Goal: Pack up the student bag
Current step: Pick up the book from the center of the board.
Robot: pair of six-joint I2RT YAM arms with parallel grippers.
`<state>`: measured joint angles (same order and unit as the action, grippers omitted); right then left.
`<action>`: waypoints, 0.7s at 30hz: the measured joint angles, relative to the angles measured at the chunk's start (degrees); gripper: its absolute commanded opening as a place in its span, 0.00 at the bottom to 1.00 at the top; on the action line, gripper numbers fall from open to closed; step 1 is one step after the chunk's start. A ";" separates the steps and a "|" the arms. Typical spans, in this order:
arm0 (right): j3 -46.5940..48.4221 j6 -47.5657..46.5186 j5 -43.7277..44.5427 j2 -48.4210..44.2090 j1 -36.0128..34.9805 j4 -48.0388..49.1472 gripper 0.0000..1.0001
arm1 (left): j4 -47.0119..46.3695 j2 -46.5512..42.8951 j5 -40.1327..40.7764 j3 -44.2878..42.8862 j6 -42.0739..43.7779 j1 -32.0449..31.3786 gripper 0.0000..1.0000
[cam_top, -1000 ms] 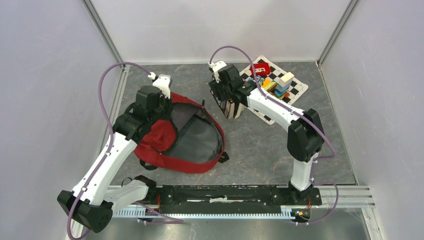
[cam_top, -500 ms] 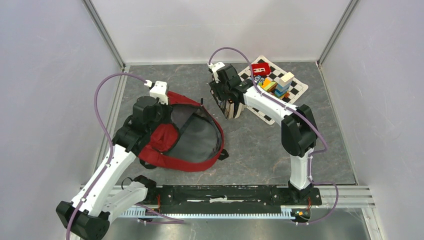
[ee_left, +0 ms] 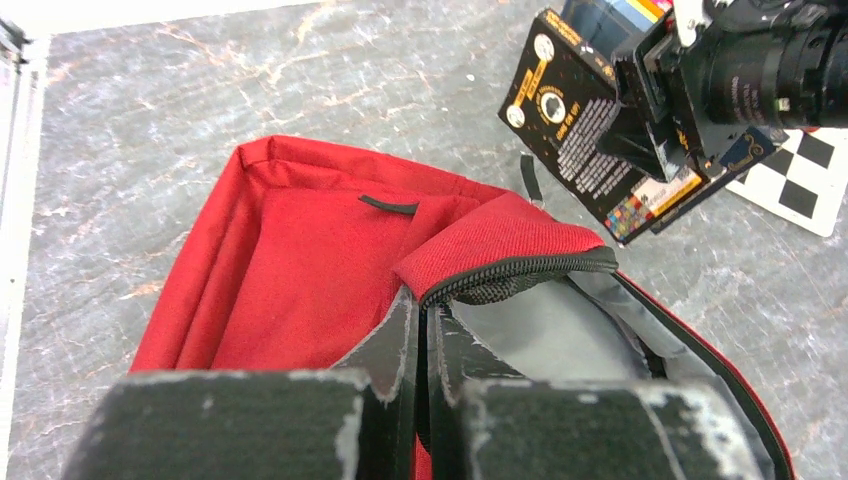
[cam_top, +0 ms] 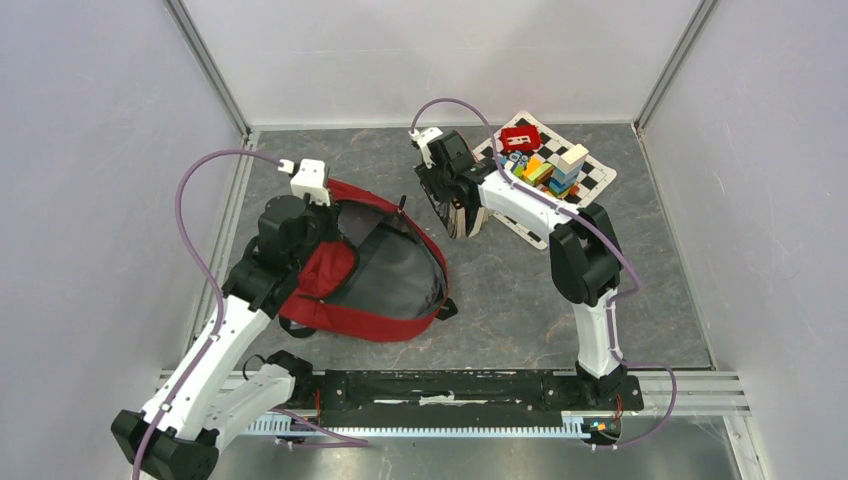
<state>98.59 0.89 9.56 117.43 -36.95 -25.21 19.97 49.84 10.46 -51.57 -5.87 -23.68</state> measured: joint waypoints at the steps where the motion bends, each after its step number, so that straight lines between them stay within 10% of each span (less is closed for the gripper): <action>1: 0.15 -0.28 -0.44 0.50 0.00 0.11 0.48 | -0.61 -0.55 0.31 0.50 0.09 0.00 0.02; 7: 1.62 -1.33 -3.67 3.30 0.26 1.11 0.01 | -2.67 -4.87 1.73 4.35 0.55 0.26 0.02; 21: -2.14 -1.55 -7.15 -10.05 0.26 2.29 0.00 | -3.85 0.15 -3.69 0.55 -3.58 0.81 0.02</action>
<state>96.44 -0.67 2.42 107.37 -36.69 -22.92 16.12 50.00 6.76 -51.03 -9.45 -22.87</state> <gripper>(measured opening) 0.249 0.045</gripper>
